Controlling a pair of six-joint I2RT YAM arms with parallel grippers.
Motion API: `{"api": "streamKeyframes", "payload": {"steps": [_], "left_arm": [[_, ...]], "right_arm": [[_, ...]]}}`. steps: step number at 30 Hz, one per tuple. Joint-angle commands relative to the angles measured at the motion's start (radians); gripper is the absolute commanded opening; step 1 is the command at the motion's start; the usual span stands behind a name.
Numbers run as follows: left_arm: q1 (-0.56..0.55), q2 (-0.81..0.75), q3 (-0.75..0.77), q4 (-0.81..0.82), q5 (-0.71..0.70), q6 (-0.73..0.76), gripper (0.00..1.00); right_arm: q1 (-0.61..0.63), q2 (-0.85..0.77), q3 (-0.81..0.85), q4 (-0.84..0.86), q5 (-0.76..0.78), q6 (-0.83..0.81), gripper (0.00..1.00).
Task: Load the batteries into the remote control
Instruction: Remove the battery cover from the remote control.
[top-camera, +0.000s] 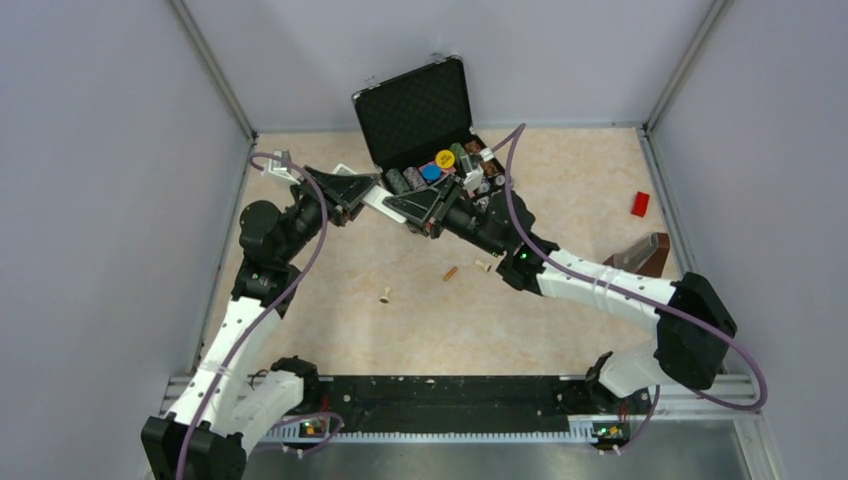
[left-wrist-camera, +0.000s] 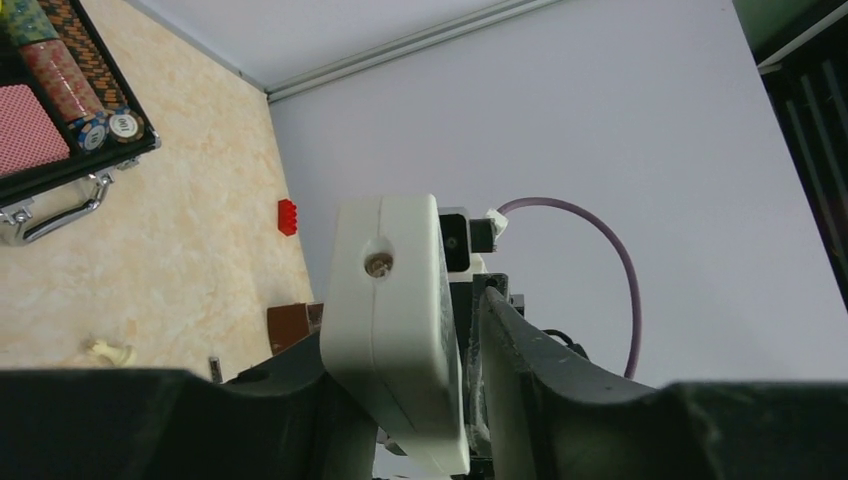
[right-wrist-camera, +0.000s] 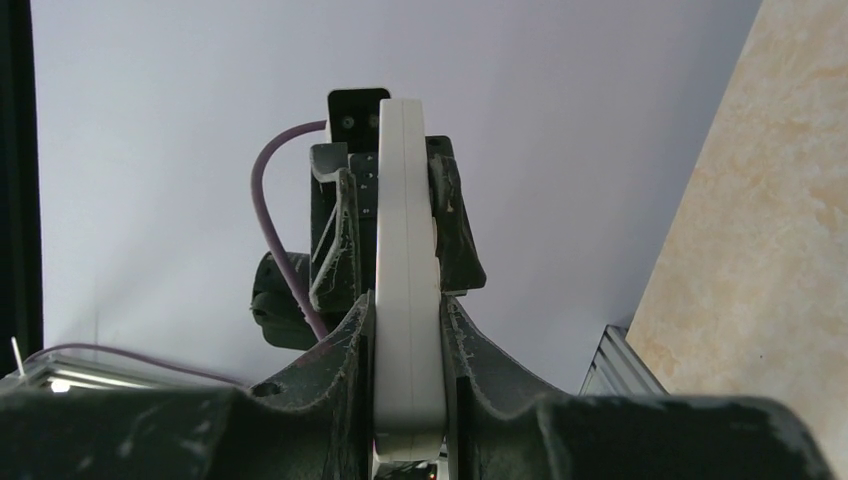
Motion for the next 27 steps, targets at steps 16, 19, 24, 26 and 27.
{"api": "streamKeyframes", "payload": {"steps": [16, 19, 24, 26, 27], "left_arm": [[-0.01, -0.015, 0.067, 0.007, -0.089, 0.094, 0.0], [-0.01, -0.005, 0.083, 0.0, -0.096, 0.113, 0.0], [-0.009, 0.012, 0.085, 0.009, -0.09, 0.116, 0.0], [-0.008, 0.01, 0.088, 0.0, -0.096, 0.129, 0.0], [-0.009, 0.007, 0.089, -0.005, -0.098, 0.142, 0.0]], "right_arm": [[-0.009, -0.007, -0.068, -0.049, -0.081, 0.026, 0.16], [-0.012, -0.025, -0.106, -0.045, -0.086, 0.035, 0.16], [-0.019, -0.047, -0.142, -0.05, -0.086, 0.035, 0.16], [-0.024, -0.055, -0.15, -0.055, -0.084, 0.035, 0.16], [-0.026, -0.059, -0.152, -0.061, -0.083, 0.032, 0.17]]}}
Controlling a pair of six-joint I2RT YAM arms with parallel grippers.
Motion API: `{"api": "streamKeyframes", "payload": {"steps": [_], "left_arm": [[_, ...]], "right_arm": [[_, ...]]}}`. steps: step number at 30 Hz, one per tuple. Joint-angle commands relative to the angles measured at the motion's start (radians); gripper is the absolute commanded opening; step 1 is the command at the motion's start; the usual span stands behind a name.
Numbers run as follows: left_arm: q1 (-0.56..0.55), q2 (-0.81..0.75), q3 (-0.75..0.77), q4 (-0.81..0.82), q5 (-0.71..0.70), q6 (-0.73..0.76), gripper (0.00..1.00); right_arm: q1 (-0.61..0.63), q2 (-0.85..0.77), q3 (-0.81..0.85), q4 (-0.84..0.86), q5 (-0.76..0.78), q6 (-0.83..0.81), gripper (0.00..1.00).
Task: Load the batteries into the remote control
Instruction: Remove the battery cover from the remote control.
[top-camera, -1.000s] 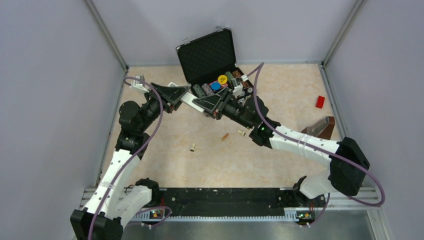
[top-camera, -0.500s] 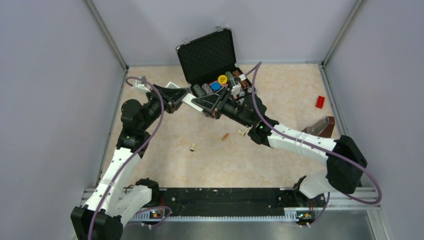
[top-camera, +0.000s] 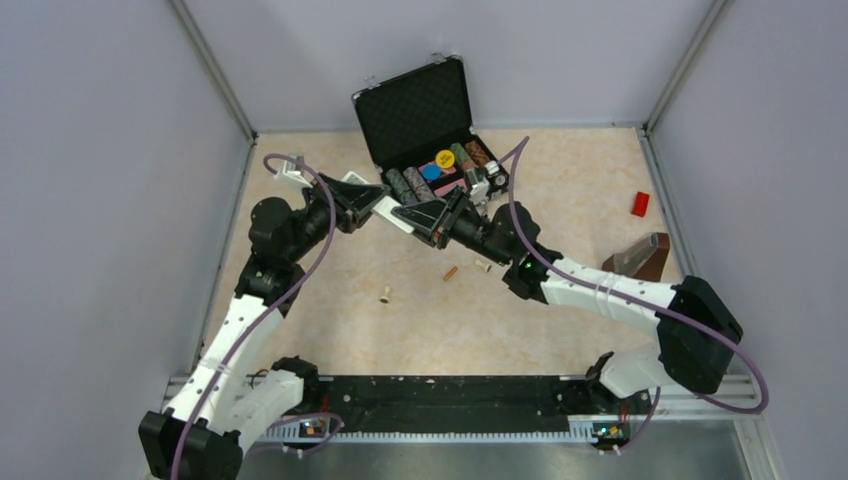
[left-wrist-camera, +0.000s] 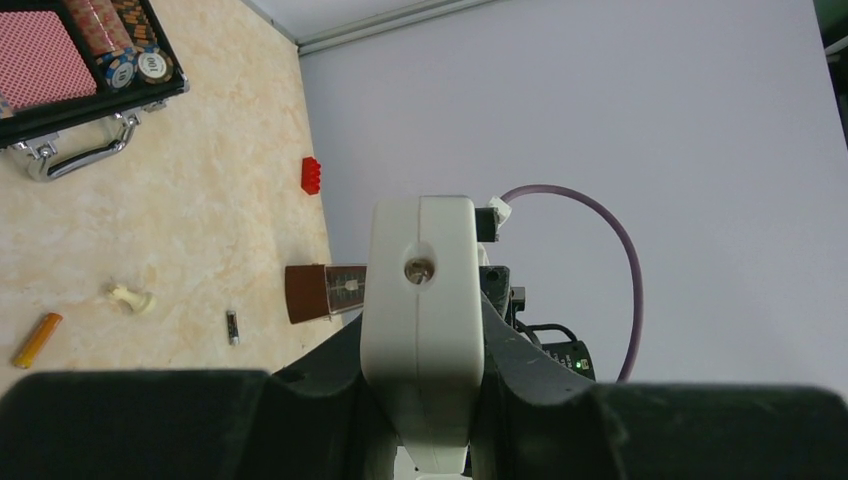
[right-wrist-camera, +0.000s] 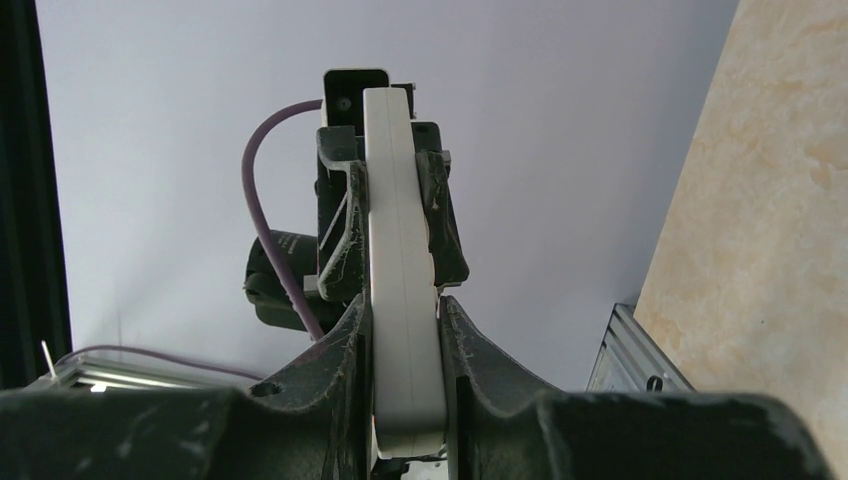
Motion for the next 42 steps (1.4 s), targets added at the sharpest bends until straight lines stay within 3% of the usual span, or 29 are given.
{"api": "streamKeyframes", "payload": {"steps": [1, 7, 22, 30, 33, 42], "left_arm": [[0.024, -0.013, 0.08, 0.093, -0.093, 0.132, 0.0], [0.024, -0.035, 0.076, 0.07, -0.131, 0.201, 0.0], [0.025, -0.063, 0.041, 0.094, -0.198, 0.175, 0.0], [0.023, -0.039, 0.045, 0.063, -0.152, 0.207, 0.0], [0.023, -0.037, 0.053, 0.031, -0.153, 0.25, 0.0], [0.023, -0.04, 0.06, -0.134, -0.264, 0.474, 0.0]], "right_arm": [[-0.012, -0.045, -0.053, -0.129, -0.055, -0.039, 0.17], [-0.013, -0.055, -0.071, -0.141, -0.045, -0.04, 0.23], [-0.012, -0.074, -0.106, -0.118, -0.034, -0.042, 0.31], [-0.011, -0.041, -0.009, -0.173, -0.038, -0.059, 0.33], [-0.013, -0.031, 0.016, -0.192, -0.038, -0.062, 0.28], [-0.015, -0.047, 0.014, -0.18, -0.035, -0.1, 0.0]]}}
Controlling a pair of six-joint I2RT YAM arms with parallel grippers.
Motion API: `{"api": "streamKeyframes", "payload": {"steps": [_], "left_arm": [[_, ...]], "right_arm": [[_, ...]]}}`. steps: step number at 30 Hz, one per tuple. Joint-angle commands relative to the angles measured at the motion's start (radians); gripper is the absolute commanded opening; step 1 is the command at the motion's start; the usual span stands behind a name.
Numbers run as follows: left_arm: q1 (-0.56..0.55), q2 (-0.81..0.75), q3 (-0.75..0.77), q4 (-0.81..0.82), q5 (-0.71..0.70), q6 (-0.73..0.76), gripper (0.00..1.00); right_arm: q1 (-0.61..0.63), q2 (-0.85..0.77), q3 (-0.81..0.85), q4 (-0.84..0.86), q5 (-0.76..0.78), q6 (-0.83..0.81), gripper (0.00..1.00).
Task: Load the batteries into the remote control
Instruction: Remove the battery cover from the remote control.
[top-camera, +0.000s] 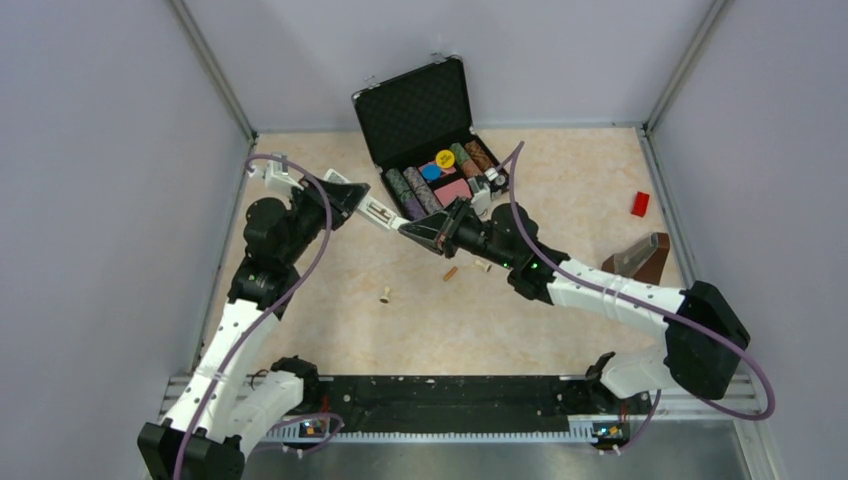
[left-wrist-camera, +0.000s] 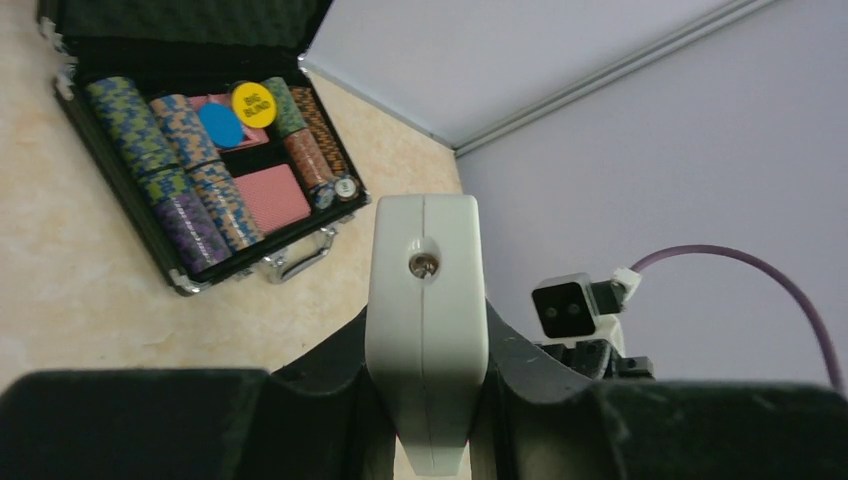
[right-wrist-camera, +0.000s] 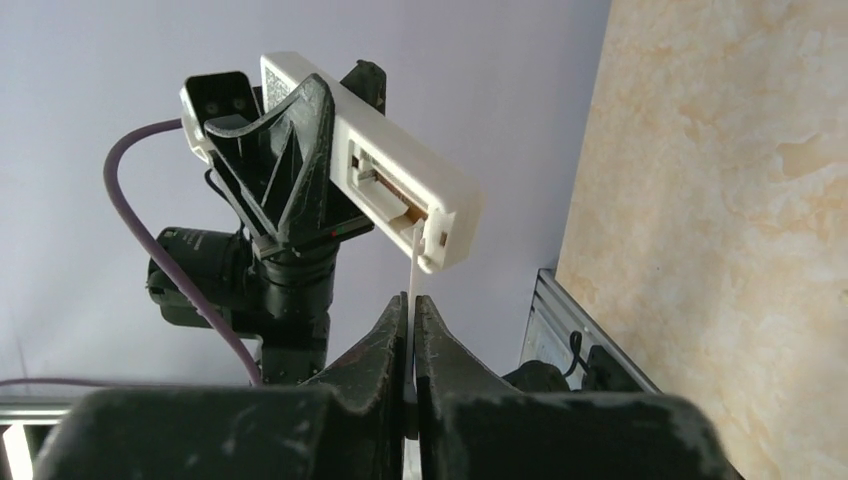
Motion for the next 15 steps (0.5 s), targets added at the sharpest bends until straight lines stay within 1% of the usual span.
{"api": "streamKeyframes", "payload": {"steps": [1, 2, 4, 6, 9, 12, 15], "left_arm": [[0.0, -0.011, 0.035, -0.029, -0.087, 0.151, 0.0], [0.0, -0.014, 0.03, -0.055, -0.102, 0.171, 0.0], [0.0, -0.022, 0.02, -0.091, -0.125, 0.207, 0.0], [0.0, -0.031, 0.011, -0.118, -0.146, 0.236, 0.0], [0.0, -0.047, -0.013, -0.141, -0.158, 0.274, 0.0], [0.0, -0.061, -0.045, -0.129, -0.119, 0.297, 0.0], [0.0, -0.064, -0.073, -0.083, -0.023, 0.322, 0.0]], "right_arm": [[-0.007, -0.008, 0.031, 0.015, -0.031, -0.061, 0.0], [-0.009, -0.014, 0.029, 0.016, -0.034, -0.072, 0.0], [-0.019, -0.035, 0.027, -0.038, -0.02, -0.108, 0.0], [-0.034, -0.062, 0.025, -0.15, 0.012, -0.158, 0.0], [-0.074, -0.1, 0.007, -0.347, 0.099, -0.248, 0.0], [-0.147, -0.128, -0.03, -0.479, 0.188, -0.355, 0.0], [-0.234, -0.125, -0.04, -0.569, 0.246, -0.454, 0.0]]}}
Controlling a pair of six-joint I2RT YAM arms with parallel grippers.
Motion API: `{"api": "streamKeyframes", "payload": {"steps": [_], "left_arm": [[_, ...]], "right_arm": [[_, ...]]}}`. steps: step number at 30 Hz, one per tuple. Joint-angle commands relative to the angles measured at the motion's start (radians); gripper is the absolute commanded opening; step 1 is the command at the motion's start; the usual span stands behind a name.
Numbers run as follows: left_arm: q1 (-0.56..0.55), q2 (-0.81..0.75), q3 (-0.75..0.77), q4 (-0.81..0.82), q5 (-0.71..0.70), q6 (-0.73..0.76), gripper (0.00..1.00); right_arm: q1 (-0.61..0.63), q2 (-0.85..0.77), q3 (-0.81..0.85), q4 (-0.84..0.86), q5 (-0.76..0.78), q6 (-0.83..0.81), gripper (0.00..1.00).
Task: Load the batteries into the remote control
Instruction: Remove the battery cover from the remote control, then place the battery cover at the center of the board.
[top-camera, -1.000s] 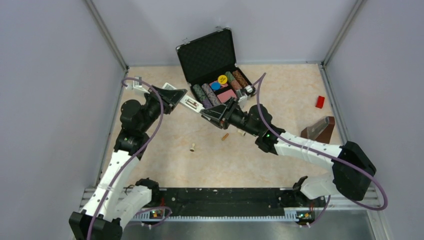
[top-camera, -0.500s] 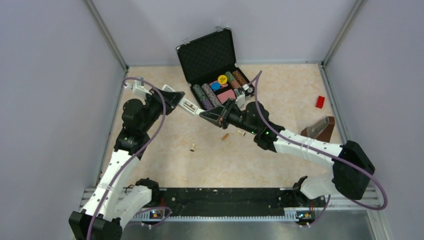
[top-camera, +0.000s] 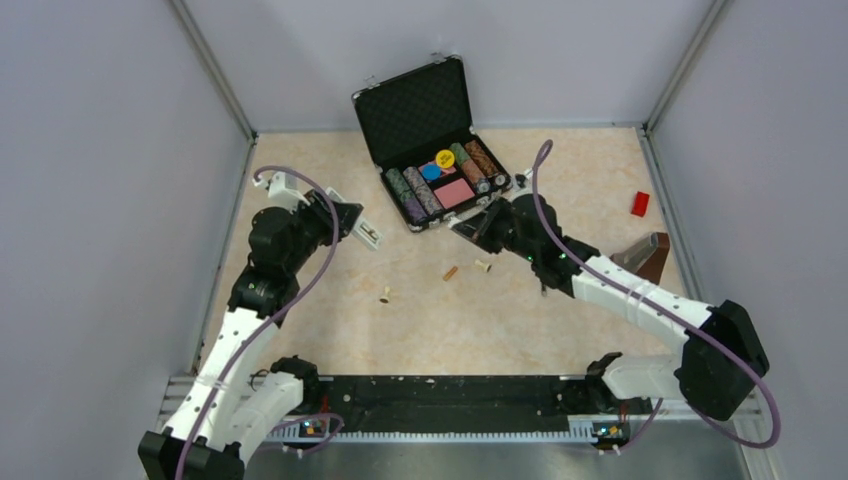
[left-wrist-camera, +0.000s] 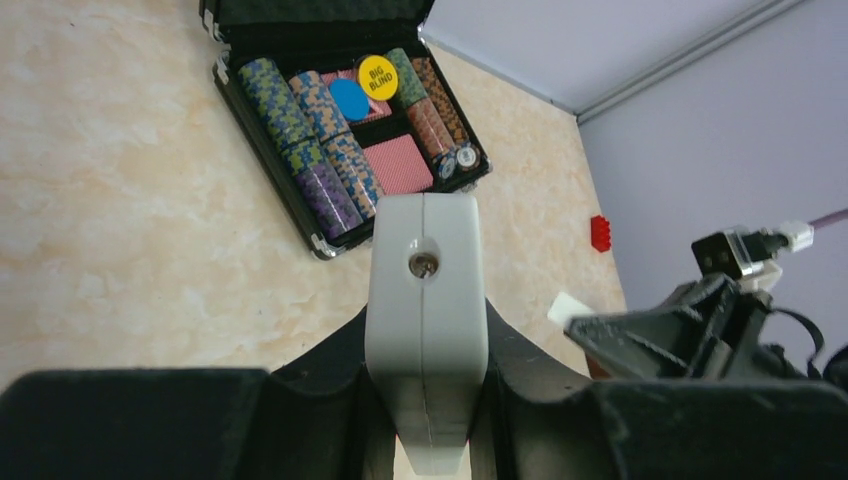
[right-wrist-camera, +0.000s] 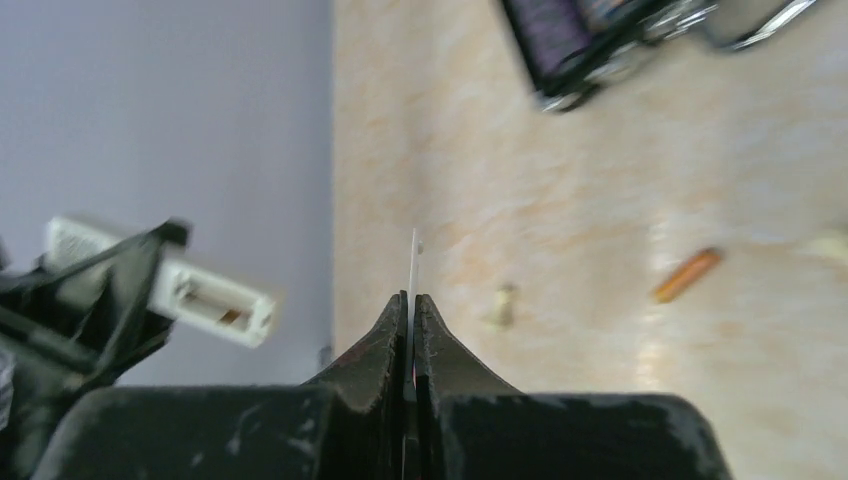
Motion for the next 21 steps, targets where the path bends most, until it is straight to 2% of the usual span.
{"api": "streamKeyframes", "payload": {"steps": [1, 6, 13, 17, 19, 21], "left_arm": [[0.0, -0.016, -0.034, 0.094, 0.13, 0.08, 0.0], [0.0, 0.001, -0.038, 0.144, 0.288, 0.128, 0.0], [0.0, 0.024, -0.034, 0.152, 0.363, 0.123, 0.0], [0.0, 0.033, -0.04, 0.163, 0.382, 0.11, 0.0], [0.0, 0.034, -0.039, 0.162, 0.382, 0.107, 0.0], [0.0, 0.03, -0.04, 0.158, 0.377, 0.106, 0.0]], "right_arm": [[-0.122, -0.013, -0.012, -0.212, 0.141, -0.201, 0.0], [-0.229, 0.079, 0.007, -0.258, 0.167, -0.283, 0.0], [-0.327, 0.269, 0.008, -0.227, 0.104, -0.309, 0.03], [-0.338, 0.338, 0.014, -0.217, 0.114, -0.319, 0.07], [-0.338, 0.349, 0.02, -0.251, 0.133, -0.318, 0.17], [-0.338, 0.335, 0.009, -0.273, 0.161, -0.311, 0.35]]}}
